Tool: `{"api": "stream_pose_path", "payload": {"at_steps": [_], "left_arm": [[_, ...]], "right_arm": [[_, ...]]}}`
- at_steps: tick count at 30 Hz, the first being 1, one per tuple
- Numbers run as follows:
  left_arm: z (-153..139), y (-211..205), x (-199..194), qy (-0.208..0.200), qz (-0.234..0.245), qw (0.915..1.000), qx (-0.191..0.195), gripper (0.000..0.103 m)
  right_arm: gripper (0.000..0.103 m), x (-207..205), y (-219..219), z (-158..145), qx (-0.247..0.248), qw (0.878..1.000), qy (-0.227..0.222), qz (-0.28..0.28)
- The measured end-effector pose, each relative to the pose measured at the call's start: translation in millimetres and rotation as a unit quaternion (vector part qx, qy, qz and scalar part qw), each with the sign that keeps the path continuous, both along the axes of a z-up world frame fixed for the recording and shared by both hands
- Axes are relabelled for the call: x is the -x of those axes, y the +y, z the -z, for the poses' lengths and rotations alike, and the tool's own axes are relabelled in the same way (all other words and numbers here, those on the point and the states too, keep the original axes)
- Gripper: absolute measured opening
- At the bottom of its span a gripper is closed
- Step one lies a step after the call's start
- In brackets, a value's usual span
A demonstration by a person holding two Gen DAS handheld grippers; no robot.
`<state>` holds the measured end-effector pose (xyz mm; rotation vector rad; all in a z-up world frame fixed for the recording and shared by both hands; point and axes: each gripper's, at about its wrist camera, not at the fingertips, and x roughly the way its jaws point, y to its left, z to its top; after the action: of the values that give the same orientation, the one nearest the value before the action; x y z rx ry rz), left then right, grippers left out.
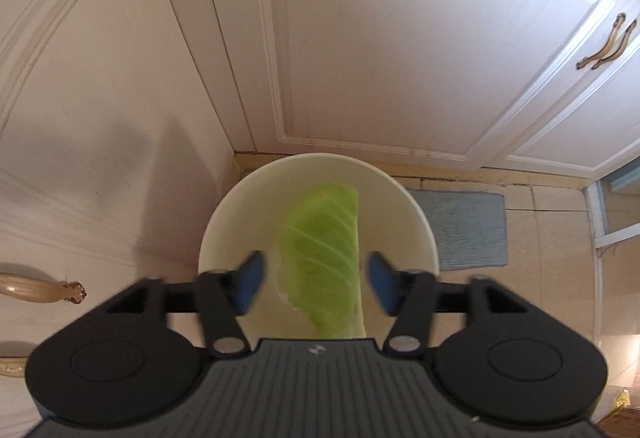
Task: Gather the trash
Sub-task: 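Carry both items to the white bucket and release them inside, then move both grippers back over the counter toward the orange and napa cabbage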
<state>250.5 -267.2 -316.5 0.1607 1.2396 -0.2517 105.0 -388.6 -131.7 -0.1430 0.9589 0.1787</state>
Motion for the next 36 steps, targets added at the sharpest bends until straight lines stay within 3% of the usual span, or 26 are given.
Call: {"api": "stream_pose_path", "payload": {"at_steps": [10, 19, 29, 36], "left_arm": [[-30, 0, 5, -0.034, 0.009, 0.9992, 0.016, 0.078], [-115, 8, 41, -0.072, 0.019, 0.9964, 0.042, 0.082], [-207, 35, 89, -0.115, 0.033, 0.9916, 0.050, 0.083], [-252, 82, 117, -0.158, 0.012, 0.9866, 0.039, 0.086]], "right_arm": [[0.103, 5, -4, -11, 0.006, 1.000, -0.006, 0.010], [0.103, 9, -5, -63, 0.017, 0.999, -0.032, -0.004], [0.103, 15, 5, -149, -0.024, 0.995, -0.095, -0.034], [0.103, -8, 40, -159, -0.034, 0.992, -0.103, -0.061]]}}
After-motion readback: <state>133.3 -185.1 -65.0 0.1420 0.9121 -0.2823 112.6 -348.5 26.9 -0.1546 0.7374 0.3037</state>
